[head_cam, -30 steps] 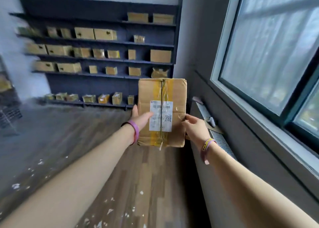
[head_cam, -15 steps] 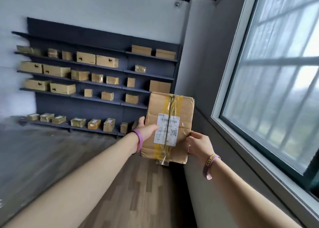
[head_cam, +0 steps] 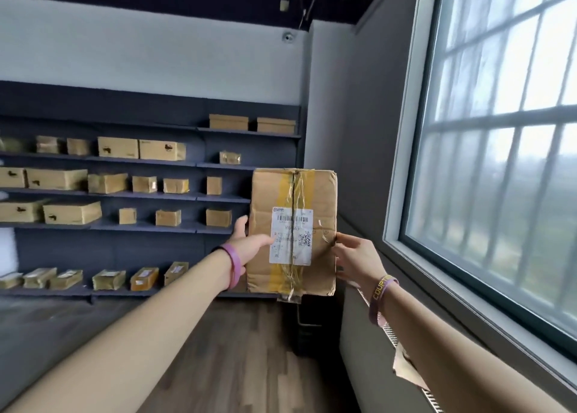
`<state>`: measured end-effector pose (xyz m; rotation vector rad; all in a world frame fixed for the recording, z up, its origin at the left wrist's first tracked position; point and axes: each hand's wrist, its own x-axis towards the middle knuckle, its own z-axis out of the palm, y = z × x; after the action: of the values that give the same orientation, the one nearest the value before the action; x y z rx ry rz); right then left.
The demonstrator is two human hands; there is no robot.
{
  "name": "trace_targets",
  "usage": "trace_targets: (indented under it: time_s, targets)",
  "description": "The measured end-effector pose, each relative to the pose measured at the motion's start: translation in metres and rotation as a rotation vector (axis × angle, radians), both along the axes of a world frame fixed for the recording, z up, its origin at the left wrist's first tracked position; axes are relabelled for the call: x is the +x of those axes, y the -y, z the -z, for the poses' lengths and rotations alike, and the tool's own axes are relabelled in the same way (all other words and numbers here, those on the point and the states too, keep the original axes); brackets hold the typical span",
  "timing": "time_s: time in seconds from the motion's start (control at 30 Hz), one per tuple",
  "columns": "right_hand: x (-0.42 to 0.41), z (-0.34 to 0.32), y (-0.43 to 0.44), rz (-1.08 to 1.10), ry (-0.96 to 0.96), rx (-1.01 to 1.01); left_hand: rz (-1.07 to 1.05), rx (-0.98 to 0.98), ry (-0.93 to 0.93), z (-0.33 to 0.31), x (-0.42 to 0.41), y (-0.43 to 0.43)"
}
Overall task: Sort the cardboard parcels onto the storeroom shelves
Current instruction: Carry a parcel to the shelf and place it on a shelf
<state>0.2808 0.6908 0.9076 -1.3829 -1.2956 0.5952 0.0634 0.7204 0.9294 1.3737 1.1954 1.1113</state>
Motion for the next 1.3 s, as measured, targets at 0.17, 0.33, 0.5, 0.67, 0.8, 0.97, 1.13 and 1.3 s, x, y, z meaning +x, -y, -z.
trace_targets:
  time_s: [0.17,0.33,0.5,0.67,0.8,0.97,1.13,1.3]
  targets:
    - [0.025,-0.001,-0.103,-0.088,-0.041,-0.007,-0.066,0.058,-0.035,-0.005,0.027,-0.095]
    - [0.051,-0.020,-0.209,-0.119,-0.108,-0.003,-0.102,0.081,-0.028,-0.023,0.055,-0.194]
    - [0.067,-0.031,-0.294,-0.141,-0.145,-0.014,-0.113,0.069,-0.036,-0.036,0.071,-0.277]
    - [0.077,-0.034,-0.370,-0.121,-0.130,-0.005,-0.105,0.079,-0.020,-0.037,0.082,-0.355]
    - [0.078,-0.027,-0.434,-0.104,-0.120,-0.013,-0.086,0.079,0.006,-0.028,0.083,-0.423]
    - [0.065,-0.017,-0.527,-0.087,-0.110,-0.011,-0.072,0.091,-0.005,-0.016,0.071,-0.526]
    - [0.042,-0.022,-0.631,-0.043,-0.076,-0.002,-0.042,0.113,-0.021,-0.023,0.051,-0.639]
    - [0.033,-0.031,-0.721,-0.001,-0.049,0.008,-0.035,0.118,0.008,-0.024,0.043,-0.734]
